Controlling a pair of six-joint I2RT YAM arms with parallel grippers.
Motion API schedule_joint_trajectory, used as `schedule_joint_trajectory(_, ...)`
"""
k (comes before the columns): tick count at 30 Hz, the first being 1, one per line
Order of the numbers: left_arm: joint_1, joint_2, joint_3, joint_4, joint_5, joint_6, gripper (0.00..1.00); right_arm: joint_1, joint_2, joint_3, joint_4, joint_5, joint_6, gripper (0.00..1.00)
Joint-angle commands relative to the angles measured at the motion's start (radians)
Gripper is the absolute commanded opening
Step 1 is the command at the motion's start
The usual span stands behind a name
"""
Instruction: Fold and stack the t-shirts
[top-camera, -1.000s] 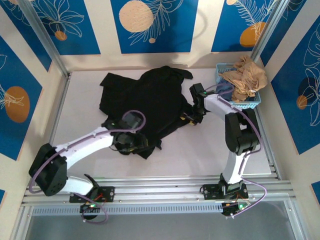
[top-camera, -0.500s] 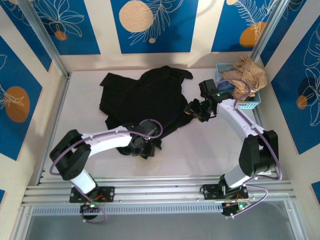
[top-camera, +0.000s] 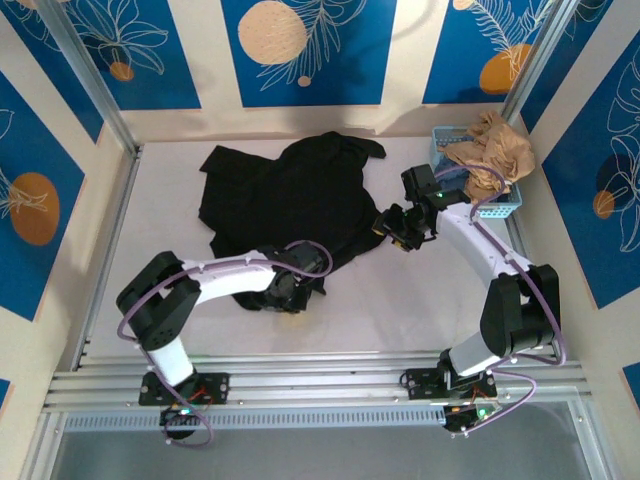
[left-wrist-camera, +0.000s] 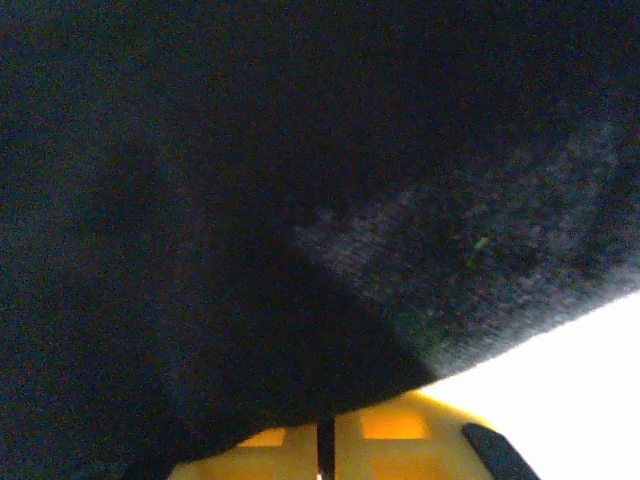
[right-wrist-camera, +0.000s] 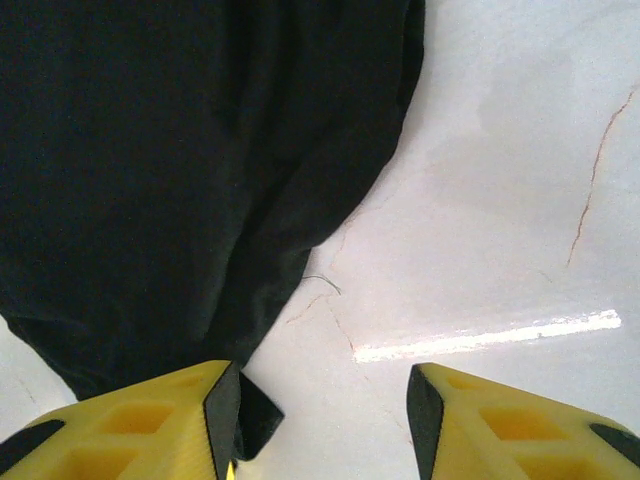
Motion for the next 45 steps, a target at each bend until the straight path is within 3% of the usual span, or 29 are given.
schedule_joint_trajectory(1, -0.006, -0.040, 0.015, -0.098, -0.133, -0.021, 0.00, -0.007, -0.043, -0.016, -0.017, -0.015, 0.016, 0.50)
schedule_joint_trajectory(9, 0.011, -0.334, -0.005, -0.321, -0.210, -0.080, 0.00, -0.039, -0.045, -0.032, -0.016, -0.001, 0.001, 0.50)
schedule_joint_trajectory(15, 0.104, -0.547, -0.026, -0.506, -0.245, -0.121, 0.00, -0.052, 0.016, 0.003, -0.014, 0.002, -0.010, 0.50)
schedule_joint_trajectory(20, 0.347, -0.653, 0.046, -0.542, -0.282, -0.060, 0.00, -0.050, 0.083, 0.010, -0.007, -0.001, 0.000, 0.51)
schedule_joint_trajectory(26, 0.636, -0.655, 0.279, -0.525, -0.397, 0.051, 0.00, -0.038, 0.116, 0.000, 0.015, 0.001, 0.010, 0.53)
schedule_joint_trajectory(29, 0.741, -0.631, 0.351, -0.470, -0.384, 0.077, 0.00, -0.021, 0.136, 0.003, 0.023, 0.004, 0.012, 0.53)
schedule_joint_trajectory(33, 0.773, -0.582, 0.395, -0.422, -0.340, 0.082, 0.00, 0.031, 0.181, 0.006, 0.042, -0.011, 0.050, 0.52)
schedule_joint_trajectory(36, 0.773, -0.571, 0.393, -0.389, -0.301, 0.070, 0.00, 0.095, 0.212, -0.022, 0.097, -0.065, 0.139, 0.42)
schedule_joint_trajectory(39, 0.773, -0.567, 0.396, -0.370, -0.267, 0.056, 0.00, 0.180, 0.222, -0.062, 0.172, -0.084, 0.235, 0.41)
schedule_joint_trajectory(45, 0.773, -0.545, 0.465, -0.374, -0.264, 0.081, 0.00, 0.254, 0.286, -0.096, 0.339, -0.098, 0.370, 0.53)
